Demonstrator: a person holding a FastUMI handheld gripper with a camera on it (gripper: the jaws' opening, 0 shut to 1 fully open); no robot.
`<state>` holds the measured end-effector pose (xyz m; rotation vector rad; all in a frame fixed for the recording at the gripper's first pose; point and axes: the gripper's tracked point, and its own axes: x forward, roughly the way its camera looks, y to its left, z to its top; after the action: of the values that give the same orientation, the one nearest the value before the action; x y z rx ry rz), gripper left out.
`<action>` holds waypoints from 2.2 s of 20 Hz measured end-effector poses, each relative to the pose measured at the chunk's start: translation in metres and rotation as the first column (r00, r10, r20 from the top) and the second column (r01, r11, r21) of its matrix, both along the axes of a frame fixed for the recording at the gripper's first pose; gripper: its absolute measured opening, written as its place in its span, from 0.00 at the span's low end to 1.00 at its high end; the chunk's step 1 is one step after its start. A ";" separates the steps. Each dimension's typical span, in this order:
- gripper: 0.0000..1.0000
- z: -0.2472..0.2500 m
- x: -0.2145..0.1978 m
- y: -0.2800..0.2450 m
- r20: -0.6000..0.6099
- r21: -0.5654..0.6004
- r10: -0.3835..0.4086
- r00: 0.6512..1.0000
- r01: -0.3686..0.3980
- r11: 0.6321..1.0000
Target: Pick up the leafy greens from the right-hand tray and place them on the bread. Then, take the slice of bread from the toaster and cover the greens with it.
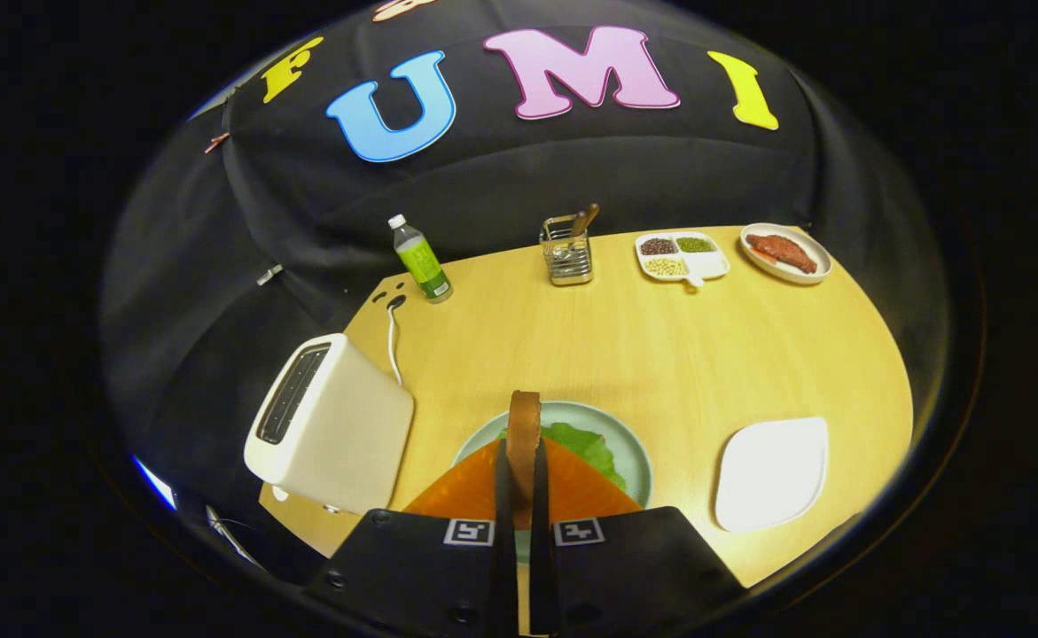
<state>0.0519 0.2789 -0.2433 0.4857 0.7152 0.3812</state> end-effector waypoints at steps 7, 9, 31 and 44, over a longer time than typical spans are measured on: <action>0.10 -0.069 0.013 -0.015 -0.117 0.044 -0.071 0.991 0.077 0.996; 0.10 -0.086 0.011 -0.029 -0.126 0.006 -0.080 0.989 0.081 0.997; 0.99 -0.097 0.004 -0.082 0.012 -0.332 -0.006 1.000 0.010 0.943; 0.98 0.076 -0.008 -0.167 0.419 -0.298 -0.072 0.905 0.212 0.931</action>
<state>0.0436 0.1122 -0.1674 0.1215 0.3272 0.2006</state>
